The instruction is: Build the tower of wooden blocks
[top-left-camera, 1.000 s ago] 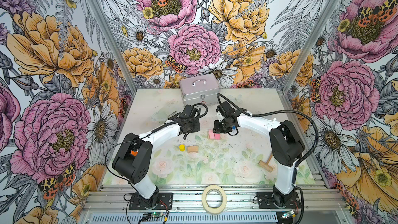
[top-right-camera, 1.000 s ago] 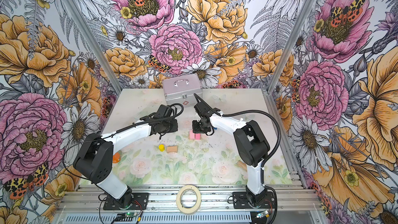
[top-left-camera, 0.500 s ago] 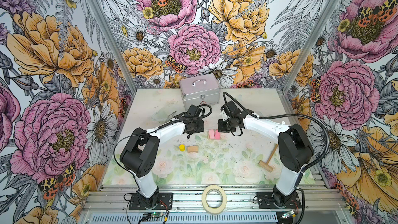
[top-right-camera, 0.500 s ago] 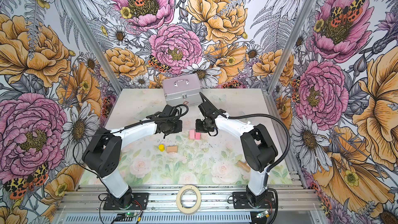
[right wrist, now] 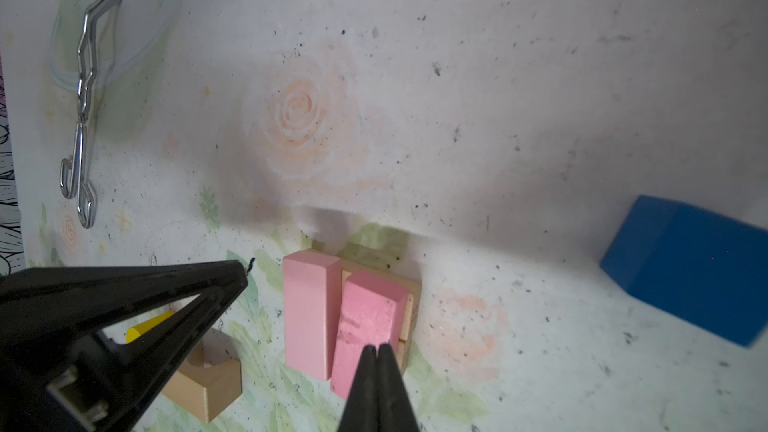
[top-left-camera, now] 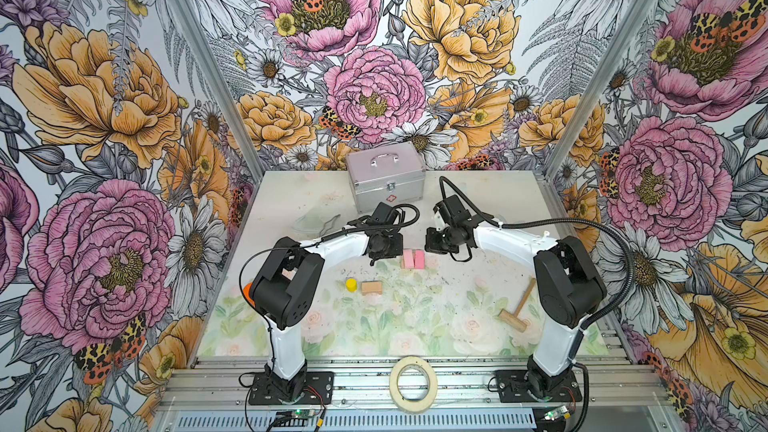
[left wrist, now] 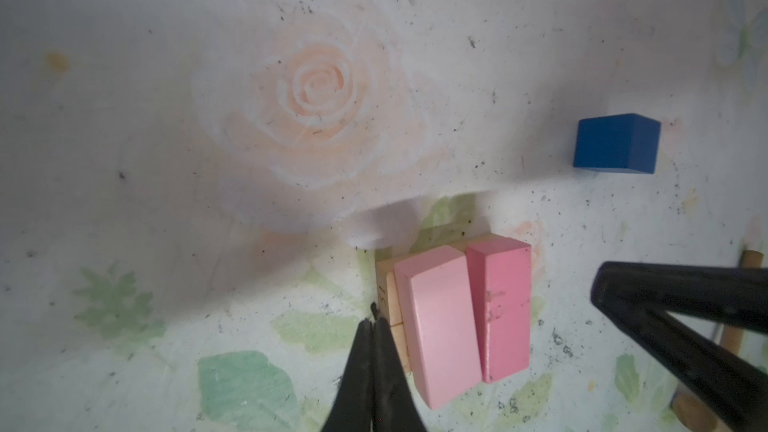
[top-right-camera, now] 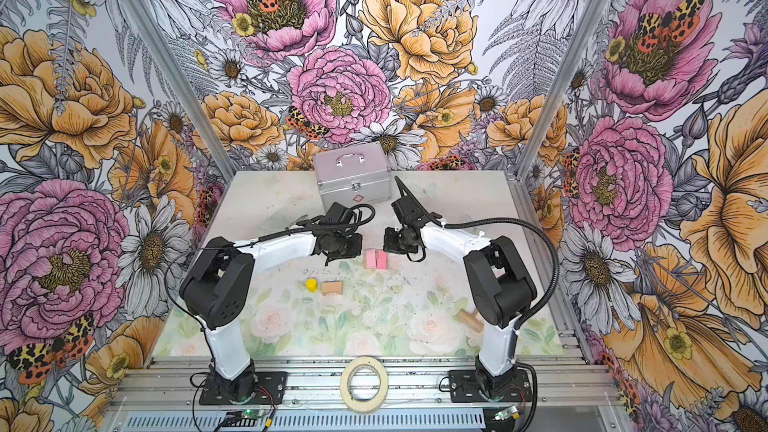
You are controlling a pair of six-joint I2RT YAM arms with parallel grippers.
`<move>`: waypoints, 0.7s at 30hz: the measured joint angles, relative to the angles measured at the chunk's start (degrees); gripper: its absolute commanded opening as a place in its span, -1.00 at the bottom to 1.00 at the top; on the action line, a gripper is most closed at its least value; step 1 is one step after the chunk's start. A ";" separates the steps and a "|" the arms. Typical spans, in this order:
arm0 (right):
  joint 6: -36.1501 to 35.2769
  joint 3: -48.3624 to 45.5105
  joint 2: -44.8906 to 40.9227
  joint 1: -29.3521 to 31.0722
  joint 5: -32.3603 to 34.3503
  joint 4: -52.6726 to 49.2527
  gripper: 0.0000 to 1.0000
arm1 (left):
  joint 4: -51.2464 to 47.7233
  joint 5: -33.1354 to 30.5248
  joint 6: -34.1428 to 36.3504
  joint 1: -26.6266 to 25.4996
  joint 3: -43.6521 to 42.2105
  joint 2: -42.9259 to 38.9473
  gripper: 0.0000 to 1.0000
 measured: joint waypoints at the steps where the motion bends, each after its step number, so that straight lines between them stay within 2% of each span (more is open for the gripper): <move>1: 0.00 -0.02 0.00 0.00 0.02 0.13 -1.00 | -0.04 0.11 -0.13 0.00 0.07 0.15 -1.00; 21: 1.09 -2.67 1.44 -0.04 0.07 1.90 -1.00 | -0.09 1.53 -0.87 -1.16 1.88 2.69 -1.00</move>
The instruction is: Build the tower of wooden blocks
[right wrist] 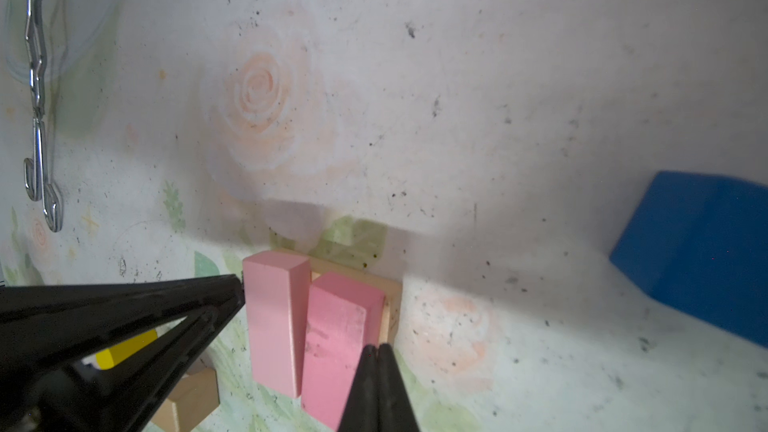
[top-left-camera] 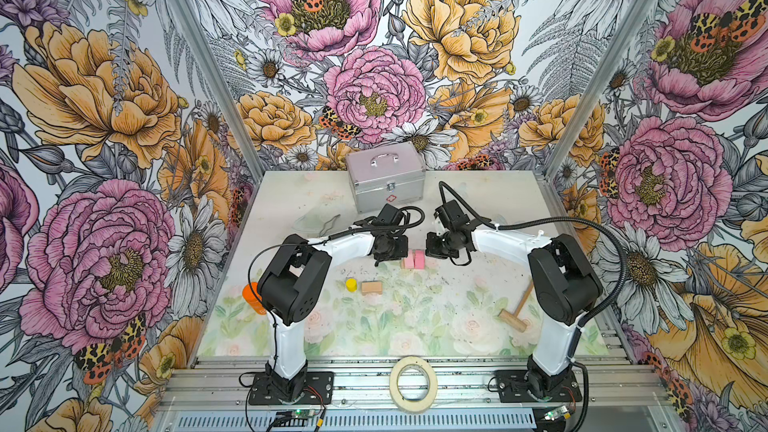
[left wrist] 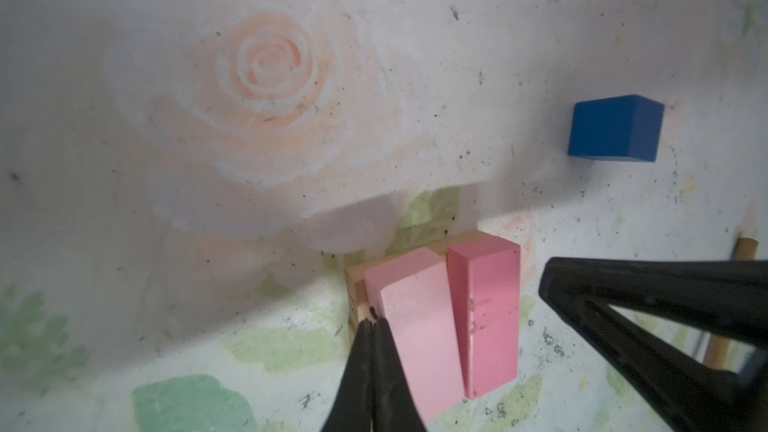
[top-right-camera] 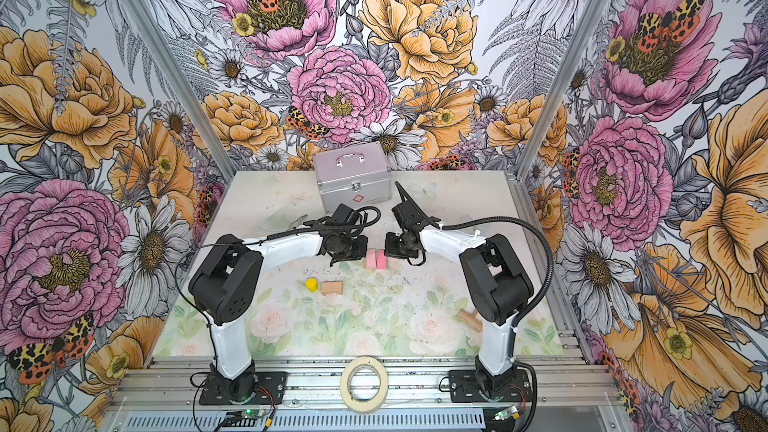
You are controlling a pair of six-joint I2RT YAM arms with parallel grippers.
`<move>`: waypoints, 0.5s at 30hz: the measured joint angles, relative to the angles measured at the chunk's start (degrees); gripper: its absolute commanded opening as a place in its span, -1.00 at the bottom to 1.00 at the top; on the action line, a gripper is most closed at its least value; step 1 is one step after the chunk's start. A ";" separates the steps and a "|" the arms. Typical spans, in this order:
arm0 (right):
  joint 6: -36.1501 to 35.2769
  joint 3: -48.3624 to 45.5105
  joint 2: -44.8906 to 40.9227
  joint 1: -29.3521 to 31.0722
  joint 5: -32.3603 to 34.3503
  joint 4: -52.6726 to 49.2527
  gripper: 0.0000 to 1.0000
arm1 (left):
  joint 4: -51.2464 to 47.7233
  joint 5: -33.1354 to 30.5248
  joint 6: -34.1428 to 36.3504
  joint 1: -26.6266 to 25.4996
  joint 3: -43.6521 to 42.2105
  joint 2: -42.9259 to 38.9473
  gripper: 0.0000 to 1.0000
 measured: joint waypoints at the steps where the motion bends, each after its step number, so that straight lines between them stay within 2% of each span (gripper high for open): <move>1: 0.02 -0.09 0.00 -0.17 0.00 0.07 -1.00 | 0.00 0.07 -0.13 0.00 0.04 0.15 -1.00; 15: 1.25 -0.24 1.18 -0.33 -0.55 1.07 -1.00 | -0.02 0.33 -0.35 -0.28 0.63 0.44 -1.00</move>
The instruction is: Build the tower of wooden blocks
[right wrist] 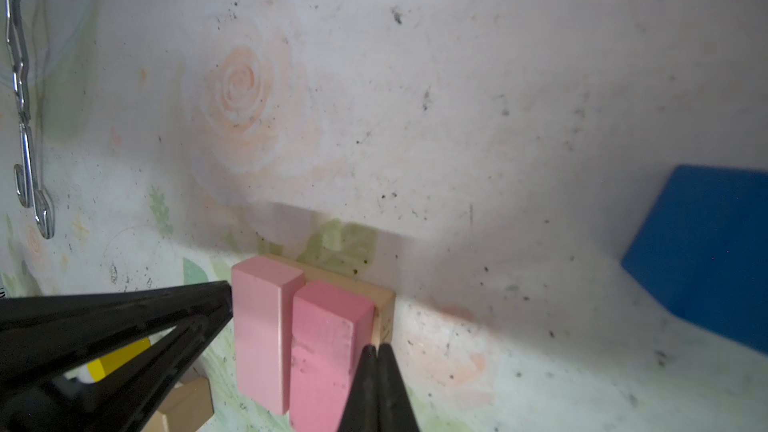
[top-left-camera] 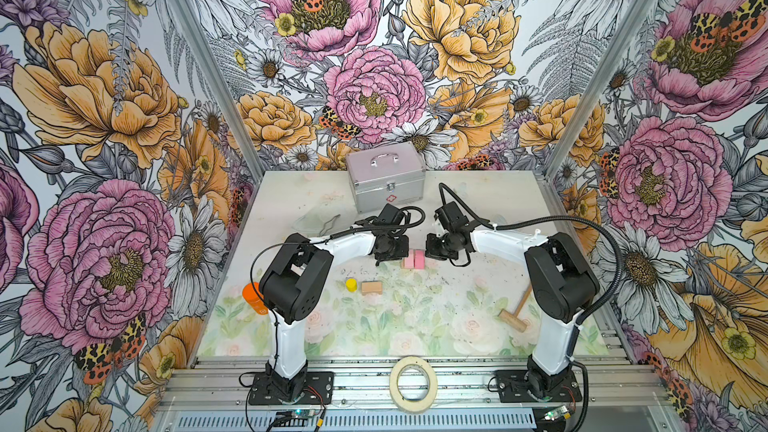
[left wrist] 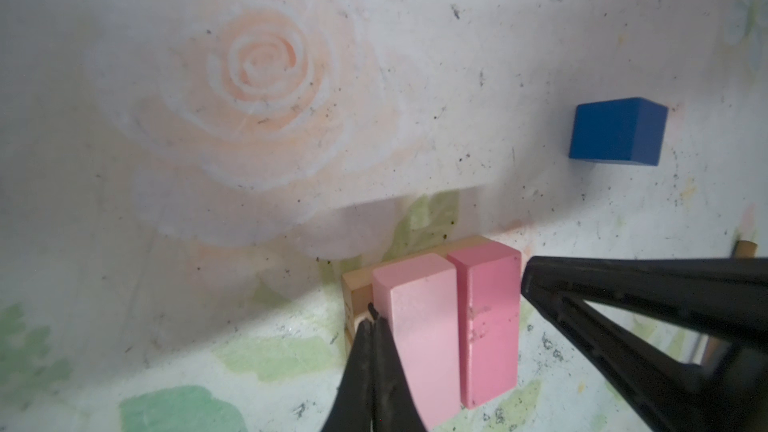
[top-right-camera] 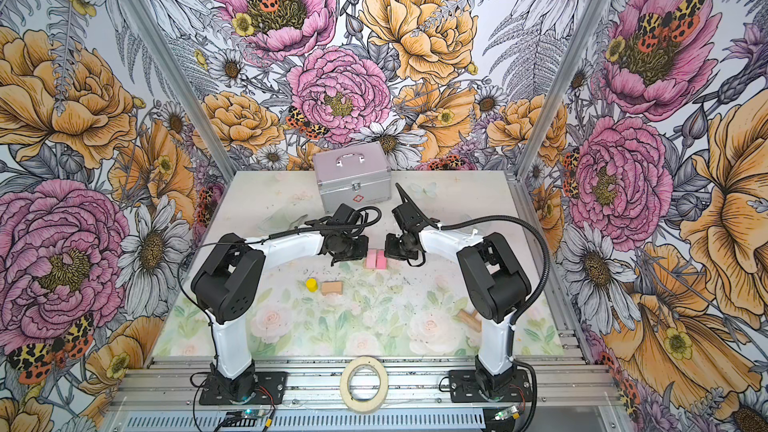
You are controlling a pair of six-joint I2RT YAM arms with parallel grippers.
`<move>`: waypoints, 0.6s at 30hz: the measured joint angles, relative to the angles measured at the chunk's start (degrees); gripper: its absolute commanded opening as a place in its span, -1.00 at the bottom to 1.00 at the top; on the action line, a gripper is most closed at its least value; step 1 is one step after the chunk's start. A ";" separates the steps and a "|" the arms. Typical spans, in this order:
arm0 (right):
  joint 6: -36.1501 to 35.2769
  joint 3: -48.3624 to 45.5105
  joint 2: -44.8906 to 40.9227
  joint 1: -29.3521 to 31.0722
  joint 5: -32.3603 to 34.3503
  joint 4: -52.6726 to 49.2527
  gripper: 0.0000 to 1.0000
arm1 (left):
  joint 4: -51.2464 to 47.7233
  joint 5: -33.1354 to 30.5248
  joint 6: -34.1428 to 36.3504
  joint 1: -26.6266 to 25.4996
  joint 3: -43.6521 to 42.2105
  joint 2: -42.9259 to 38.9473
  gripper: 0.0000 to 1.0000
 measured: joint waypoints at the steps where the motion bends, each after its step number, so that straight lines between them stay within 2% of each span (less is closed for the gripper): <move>1: 0.07 0.00 0.00 0.00 -0.13 0.22 -1.00 | 0.02 0.00 0.00 0.00 0.00 0.00 -1.00; 18: 0.26 0.00 0.74 0.17 -1.22 1.25 -1.00 | 0.00 0.20 0.00 0.00 0.00 0.00 -1.00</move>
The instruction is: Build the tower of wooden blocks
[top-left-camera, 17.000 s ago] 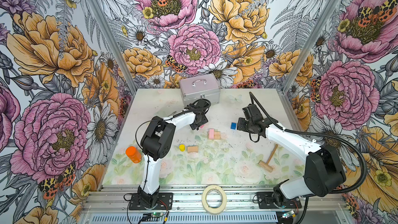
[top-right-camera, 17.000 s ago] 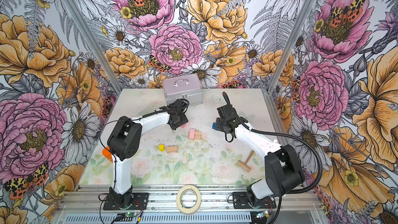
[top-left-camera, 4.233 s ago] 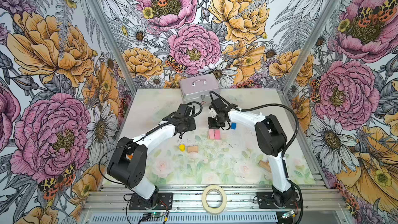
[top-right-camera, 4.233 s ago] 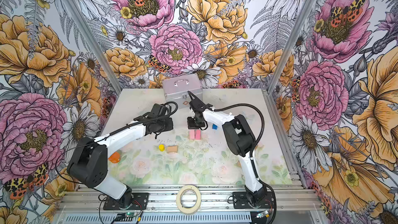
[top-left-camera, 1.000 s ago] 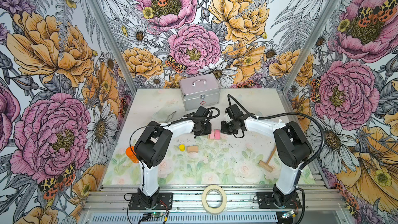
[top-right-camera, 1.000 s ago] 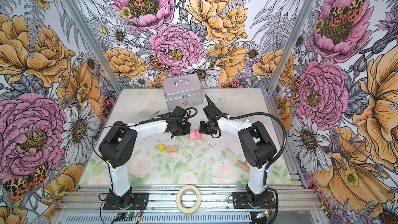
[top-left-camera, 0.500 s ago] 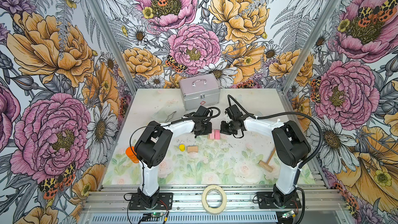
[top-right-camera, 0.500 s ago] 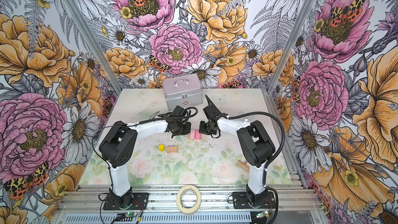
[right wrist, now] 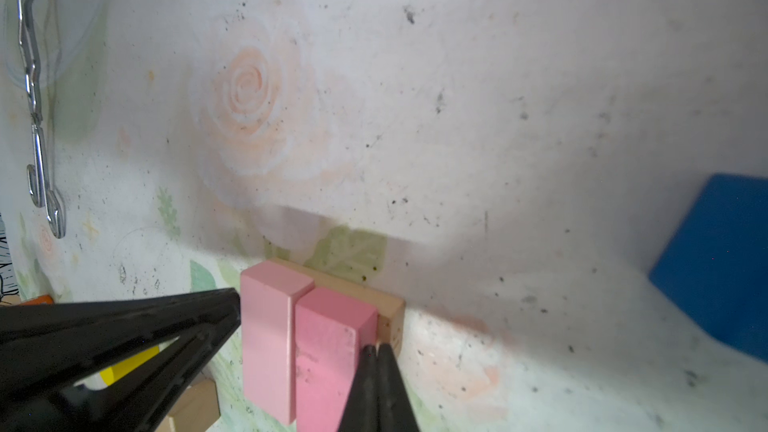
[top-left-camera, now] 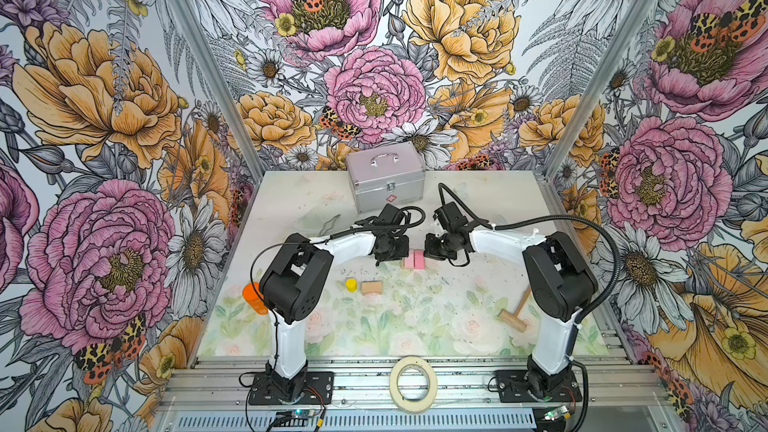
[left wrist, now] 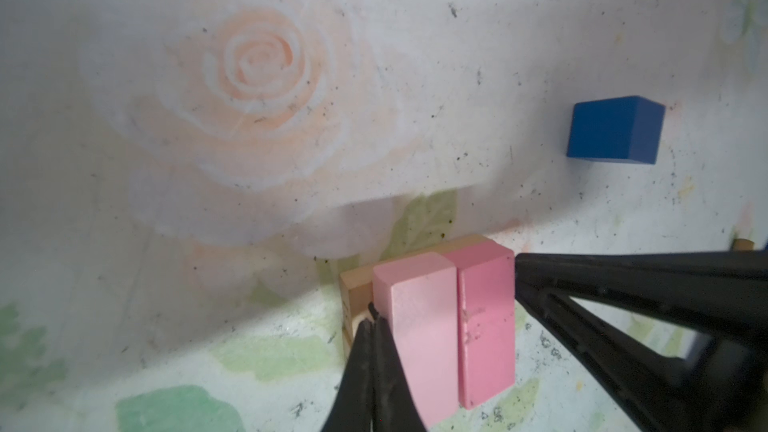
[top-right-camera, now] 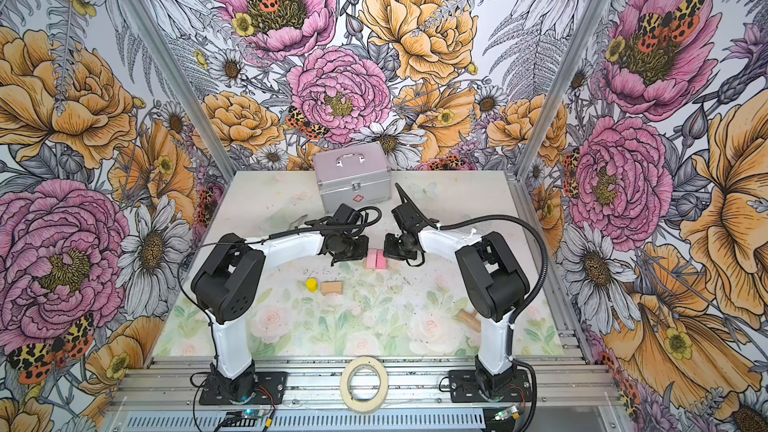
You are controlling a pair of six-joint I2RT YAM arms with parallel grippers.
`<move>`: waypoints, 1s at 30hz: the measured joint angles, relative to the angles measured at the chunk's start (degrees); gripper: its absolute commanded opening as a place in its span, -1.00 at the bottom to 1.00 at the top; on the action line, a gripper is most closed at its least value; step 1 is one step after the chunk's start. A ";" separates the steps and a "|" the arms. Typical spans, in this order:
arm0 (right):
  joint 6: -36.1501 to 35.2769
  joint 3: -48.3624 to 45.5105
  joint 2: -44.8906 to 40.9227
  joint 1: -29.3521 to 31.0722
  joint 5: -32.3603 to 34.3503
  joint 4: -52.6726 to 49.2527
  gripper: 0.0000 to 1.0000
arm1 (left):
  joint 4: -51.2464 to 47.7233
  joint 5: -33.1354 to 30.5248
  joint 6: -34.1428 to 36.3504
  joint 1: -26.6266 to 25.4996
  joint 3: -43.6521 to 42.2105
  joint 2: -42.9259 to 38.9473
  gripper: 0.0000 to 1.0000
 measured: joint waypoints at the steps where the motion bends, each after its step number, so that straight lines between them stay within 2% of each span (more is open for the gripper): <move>1: 0.13 0.00 0.00 0.00 -0.02 0.00 -1.00 | 0.00 0.00 0.00 0.00 0.00 0.00 -1.00; 30: 1.90 -1.88 -0.90 1.14 0.00 0.15 -1.00 | -0.02 0.00 -0.07 -0.31 -0.92 -2.08 -1.00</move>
